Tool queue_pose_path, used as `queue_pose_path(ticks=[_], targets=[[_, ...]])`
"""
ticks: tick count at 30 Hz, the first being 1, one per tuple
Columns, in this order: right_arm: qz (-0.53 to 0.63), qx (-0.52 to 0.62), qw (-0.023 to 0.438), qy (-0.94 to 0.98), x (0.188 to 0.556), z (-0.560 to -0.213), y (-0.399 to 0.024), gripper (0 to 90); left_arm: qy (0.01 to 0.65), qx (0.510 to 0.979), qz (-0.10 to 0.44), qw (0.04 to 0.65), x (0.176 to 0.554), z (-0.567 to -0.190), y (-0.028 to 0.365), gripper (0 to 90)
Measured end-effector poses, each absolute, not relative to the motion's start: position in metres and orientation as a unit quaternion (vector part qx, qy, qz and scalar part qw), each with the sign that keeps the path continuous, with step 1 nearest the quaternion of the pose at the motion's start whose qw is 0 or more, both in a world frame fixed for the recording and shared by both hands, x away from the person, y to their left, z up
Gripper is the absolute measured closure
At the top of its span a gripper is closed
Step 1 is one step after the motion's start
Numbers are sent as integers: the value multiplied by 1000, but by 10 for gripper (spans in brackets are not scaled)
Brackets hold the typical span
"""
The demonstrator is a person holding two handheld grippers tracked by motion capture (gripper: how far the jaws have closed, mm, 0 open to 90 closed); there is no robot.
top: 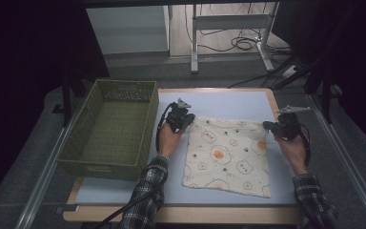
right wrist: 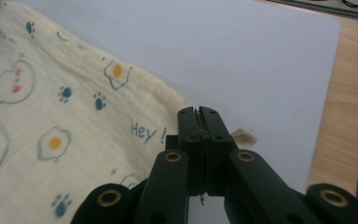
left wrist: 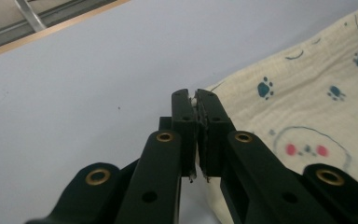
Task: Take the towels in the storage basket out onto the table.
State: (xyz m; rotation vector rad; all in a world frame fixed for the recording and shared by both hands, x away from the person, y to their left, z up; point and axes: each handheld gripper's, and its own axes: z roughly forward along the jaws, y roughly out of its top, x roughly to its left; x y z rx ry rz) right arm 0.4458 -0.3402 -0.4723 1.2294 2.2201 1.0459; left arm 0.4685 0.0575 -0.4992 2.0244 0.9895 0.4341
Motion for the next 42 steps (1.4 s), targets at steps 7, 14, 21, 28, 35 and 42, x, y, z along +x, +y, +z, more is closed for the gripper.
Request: queue_pose_path(ticks=[7, 14, 21, 28, 35, 42], targets=[[378, 421, 193, 802, 414, -470, -346, 887, 377, 804, 163, 430, 436, -493, 61, 870], [384, 412, 186, 805, 385, -473, -354, 886, 369, 802, 148, 446, 406, -495, 69, 869], [391, 399, 176, 810, 355, -475, -356, 887, 359, 804, 136, 454, 376, -501, 74, 866], [398, 384, 168, 816, 320, -475, -354, 886, 352, 801, 124, 468, 345, -505, 82, 865], [391, 376, 158, 825, 298, -481, -350, 885, 345, 804, 113, 472, 320, -514, 87, 864], [388, 372, 149, 830, 277, -486, -350, 883, 341, 806, 101, 472, 302, -521, 90, 864]])
